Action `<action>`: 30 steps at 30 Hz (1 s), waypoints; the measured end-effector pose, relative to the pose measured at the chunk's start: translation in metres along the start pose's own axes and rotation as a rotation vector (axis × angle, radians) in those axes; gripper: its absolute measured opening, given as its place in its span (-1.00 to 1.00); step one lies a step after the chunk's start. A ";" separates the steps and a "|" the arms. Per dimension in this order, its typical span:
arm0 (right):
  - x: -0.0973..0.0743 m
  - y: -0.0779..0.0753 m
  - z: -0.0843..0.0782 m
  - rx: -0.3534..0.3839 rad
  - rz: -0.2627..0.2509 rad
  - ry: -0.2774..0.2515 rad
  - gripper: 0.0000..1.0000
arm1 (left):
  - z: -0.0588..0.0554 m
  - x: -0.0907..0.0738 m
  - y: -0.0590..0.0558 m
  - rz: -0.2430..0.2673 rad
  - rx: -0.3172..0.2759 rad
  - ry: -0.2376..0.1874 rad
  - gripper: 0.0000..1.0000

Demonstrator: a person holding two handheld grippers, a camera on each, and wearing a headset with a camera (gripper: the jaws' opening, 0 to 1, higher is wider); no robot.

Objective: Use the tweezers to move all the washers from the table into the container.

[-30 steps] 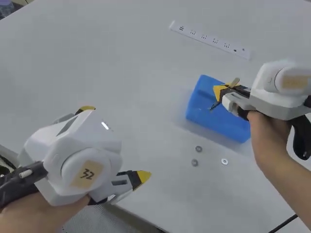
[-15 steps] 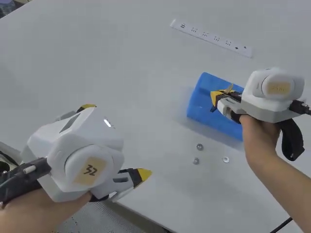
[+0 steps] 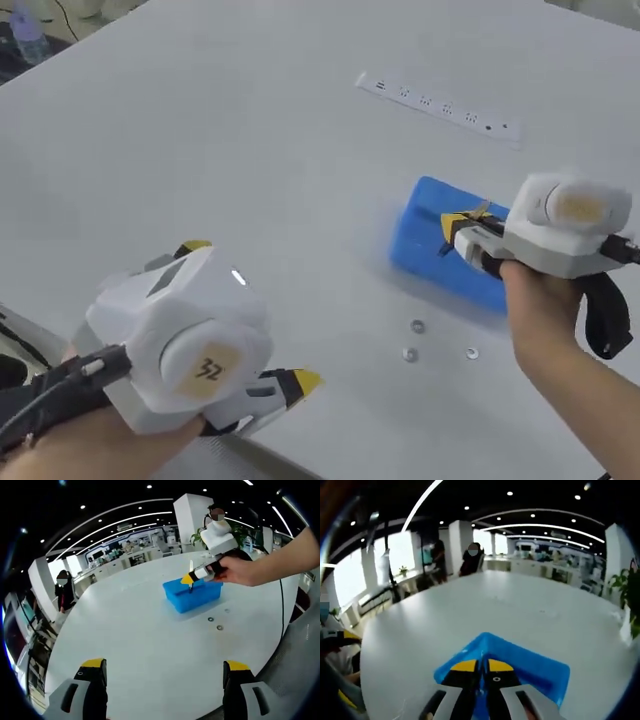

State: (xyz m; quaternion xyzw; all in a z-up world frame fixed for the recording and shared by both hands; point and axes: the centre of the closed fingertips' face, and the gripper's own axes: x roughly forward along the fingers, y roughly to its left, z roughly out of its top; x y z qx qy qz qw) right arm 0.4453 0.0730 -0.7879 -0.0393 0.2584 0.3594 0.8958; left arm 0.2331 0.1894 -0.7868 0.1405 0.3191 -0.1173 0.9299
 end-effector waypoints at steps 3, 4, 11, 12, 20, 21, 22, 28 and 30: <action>-0.006 -0.003 0.012 0.074 0.010 -0.034 -0.94 | -0.001 0.000 -0.001 -0.004 0.007 0.005 0.98; -0.007 -0.004 0.013 0.076 0.010 -0.034 -0.94 | -0.001 0.001 -0.001 -0.005 0.009 0.006 0.98; -0.028 0.000 0.025 0.069 0.015 -0.076 -0.95 | -0.002 0.001 -0.003 -0.011 0.017 0.009 0.98; -0.031 0.001 0.026 0.067 0.017 -0.083 -0.95 | -0.002 0.001 -0.003 -0.013 0.017 0.009 0.98; -0.067 0.023 0.033 0.021 0.037 -0.130 -0.95 | -0.002 0.002 -0.004 -0.010 0.020 0.011 0.98; -0.069 0.024 0.031 0.021 0.038 -0.134 -0.95 | -0.002 0.001 -0.004 -0.010 0.018 0.011 0.98; -0.071 0.027 0.029 0.021 0.044 -0.133 -0.95 | -0.002 0.002 -0.004 -0.009 0.018 0.011 0.98; -0.090 0.039 0.011 0.024 0.048 -0.124 -0.95 | 0.000 0.002 -0.003 -0.004 0.011 0.004 0.98; -0.095 0.046 0.003 0.032 0.055 -0.112 -0.95 | 0.001 0.001 -0.003 -0.004 0.007 -0.003 0.98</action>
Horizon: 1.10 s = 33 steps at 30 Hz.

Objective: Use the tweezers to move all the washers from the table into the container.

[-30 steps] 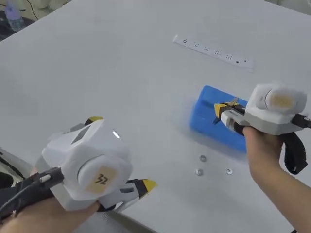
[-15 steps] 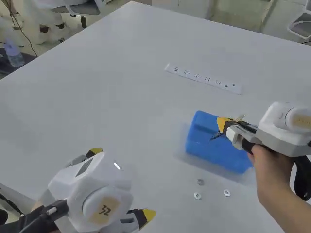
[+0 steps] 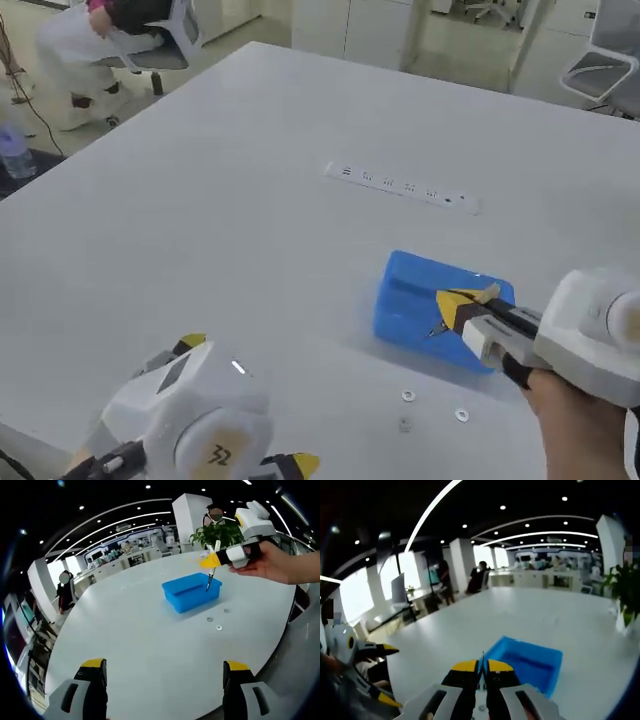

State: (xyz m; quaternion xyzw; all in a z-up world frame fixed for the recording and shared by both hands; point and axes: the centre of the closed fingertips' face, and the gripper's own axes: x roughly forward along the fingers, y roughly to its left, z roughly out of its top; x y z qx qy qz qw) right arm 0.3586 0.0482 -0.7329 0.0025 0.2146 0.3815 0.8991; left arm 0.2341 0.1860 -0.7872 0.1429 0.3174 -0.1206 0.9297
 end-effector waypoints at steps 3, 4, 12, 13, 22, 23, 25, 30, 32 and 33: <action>-0.005 0.007 -0.012 0.027 0.006 0.016 -0.95 | 0.000 0.000 0.000 0.000 0.001 0.000 0.98; -0.006 0.008 -0.015 0.027 0.006 0.022 -0.95 | 0.000 0.000 0.000 0.001 0.002 -0.001 0.98; -0.008 0.014 -0.038 0.039 0.006 0.064 -0.94 | 0.002 -0.001 0.002 0.004 -0.013 -0.015 0.98; -0.008 0.013 -0.041 0.036 0.005 0.070 -0.94 | 0.003 -0.001 0.002 0.002 -0.013 -0.016 0.98; -0.003 0.022 -0.068 0.037 0.013 0.129 -0.94 | 0.002 -0.002 0.003 -0.001 -0.019 -0.019 0.89; -0.003 0.022 -0.070 0.038 0.013 0.133 -0.94 | 0.003 -0.002 0.002 -0.002 -0.021 -0.020 0.89; -0.001 0.021 -0.074 0.037 0.010 0.141 -0.94 | 0.001 0.000 0.002 -0.007 -0.019 -0.012 0.91; 0.002 0.019 -0.076 0.036 0.006 0.145 -0.93 | -0.003 0.001 -0.001 -0.019 -0.009 0.008 0.98; 0.003 0.018 -0.076 0.033 0.003 0.144 -0.93 | -0.003 0.001 -0.001 -0.020 -0.012 0.010 0.98; 0.005 0.017 -0.076 0.028 0.004 0.146 -0.93 | -0.004 0.001 -0.001 -0.020 -0.011 0.014 0.98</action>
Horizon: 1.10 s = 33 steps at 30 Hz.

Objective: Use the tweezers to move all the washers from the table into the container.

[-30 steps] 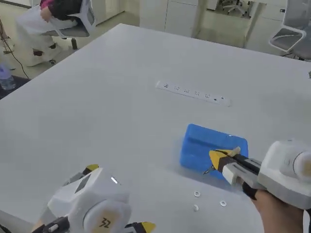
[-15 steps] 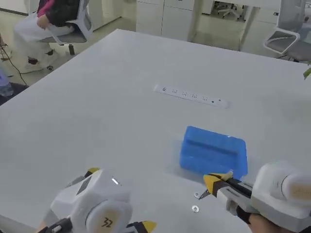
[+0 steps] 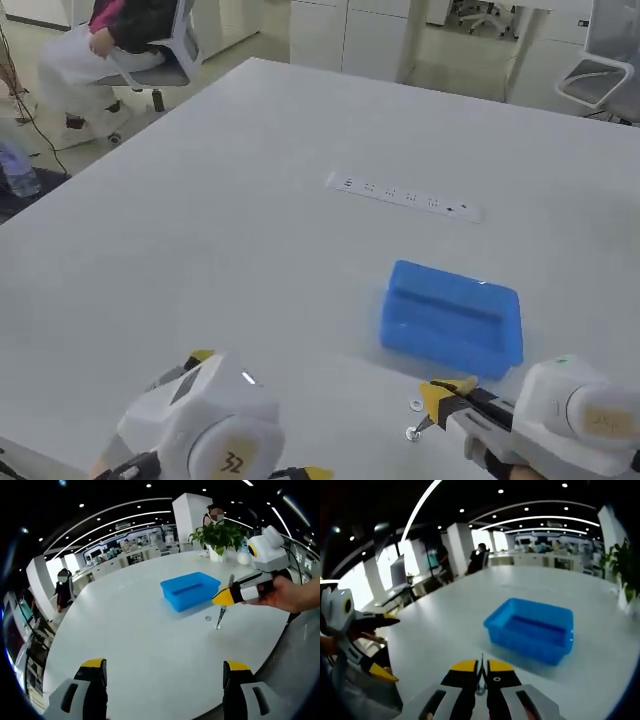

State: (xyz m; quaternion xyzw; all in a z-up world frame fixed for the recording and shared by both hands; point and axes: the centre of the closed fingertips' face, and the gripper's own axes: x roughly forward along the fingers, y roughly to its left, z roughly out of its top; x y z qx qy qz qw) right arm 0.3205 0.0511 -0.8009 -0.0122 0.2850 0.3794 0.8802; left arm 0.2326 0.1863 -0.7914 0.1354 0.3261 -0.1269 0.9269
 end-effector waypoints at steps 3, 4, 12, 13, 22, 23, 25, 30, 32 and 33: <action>0.002 0.001 0.001 -0.039 -0.005 0.007 -0.93 | 0.000 0.000 -0.001 -0.002 0.003 -0.001 0.97; 0.002 0.001 0.000 -0.043 -0.004 0.010 -0.93 | 0.000 0.000 -0.001 -0.002 0.004 -0.001 0.94; 0.002 0.001 -0.003 -0.056 0.003 0.018 -0.93 | 0.000 0.000 -0.001 -0.003 0.008 0.006 0.93; 0.001 0.001 -0.003 -0.055 0.004 0.019 -0.93 | -0.001 0.000 -0.001 -0.003 0.006 0.007 0.93; -0.001 0.000 -0.005 -0.030 0.004 0.018 -0.93 | 0.001 0.000 0.000 0.001 0.005 0.004 0.92; -0.001 0.000 -0.006 -0.027 0.006 0.021 -0.93 | 0.001 0.000 0.000 0.002 0.005 0.004 0.92; -0.001 0.000 -0.005 -0.023 0.006 0.019 -0.93 | 0.001 0.000 0.000 0.003 0.004 0.004 0.92; -0.002 -0.001 -0.006 -0.027 0.004 0.020 -0.94 | 0.000 0.000 0.000 0.004 0.006 0.007 0.92; -0.002 0.001 -0.006 -0.048 0.004 0.023 -0.94 | 0.000 0.000 0.000 0.003 0.009 0.008 0.92; -0.001 0.002 -0.006 -0.064 0.008 0.026 -0.94 | 0.000 0.000 0.000 0.004 0.010 0.007 0.92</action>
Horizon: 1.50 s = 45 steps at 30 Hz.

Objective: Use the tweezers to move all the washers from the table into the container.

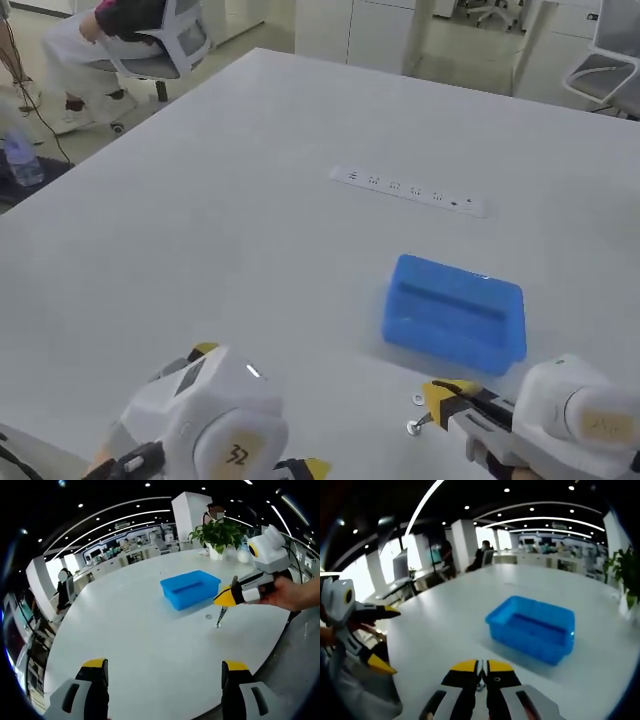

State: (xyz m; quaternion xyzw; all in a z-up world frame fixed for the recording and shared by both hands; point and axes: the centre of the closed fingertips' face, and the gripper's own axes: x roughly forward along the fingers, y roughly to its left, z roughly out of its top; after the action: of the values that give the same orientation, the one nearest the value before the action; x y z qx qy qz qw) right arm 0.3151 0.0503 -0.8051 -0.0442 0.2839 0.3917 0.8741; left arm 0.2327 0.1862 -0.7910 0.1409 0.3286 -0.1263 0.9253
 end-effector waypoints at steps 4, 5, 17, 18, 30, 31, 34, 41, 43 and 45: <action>0.001 0.009 -0.001 -0.033 0.027 0.017 -0.95 | -0.001 0.000 0.000 0.000 0.000 0.003 0.92; 0.000 0.009 -0.002 -0.067 0.019 0.023 -0.95 | 0.000 0.000 0.000 0.000 0.000 0.002 0.92; -0.001 0.008 0.003 -0.076 0.025 0.045 -0.97 | -0.001 0.001 0.000 0.001 0.002 0.005 0.92; -0.003 0.008 0.006 -0.078 0.027 0.043 -0.97 | -0.001 0.001 0.000 -0.001 0.001 0.003 0.93; -0.022 0.004 0.034 -0.079 0.044 0.012 -0.97 | 0.000 0.000 -0.002 -0.008 -0.003 -0.001 0.93; -0.023 0.004 0.037 -0.092 0.045 0.012 -0.97 | -0.001 0.000 -0.002 -0.008 -0.002 0.001 0.93; -0.027 0.002 0.044 -0.153 0.034 0.011 -0.97 | 0.000 0.001 -0.002 -0.009 0.002 0.001 0.93; -0.031 -0.011 0.070 -0.157 0.012 -0.025 -0.97 | 0.002 0.000 -0.001 -0.006 -0.009 -0.012 0.93; -0.031 -0.016 0.077 -0.150 0.007 -0.038 -0.97 | 0.002 0.000 -0.001 -0.005 -0.005 -0.011 0.93; -0.030 -0.020 0.084 -0.137 0.005 -0.051 -0.97 | 0.001 0.000 -0.001 -0.005 -0.005 -0.009 0.93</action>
State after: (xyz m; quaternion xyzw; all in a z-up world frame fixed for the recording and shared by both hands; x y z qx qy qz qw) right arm 0.3517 0.0417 -0.7221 -0.0934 0.2339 0.4134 0.8750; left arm 0.2331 0.1845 -0.7904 0.1373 0.3252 -0.1286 0.9267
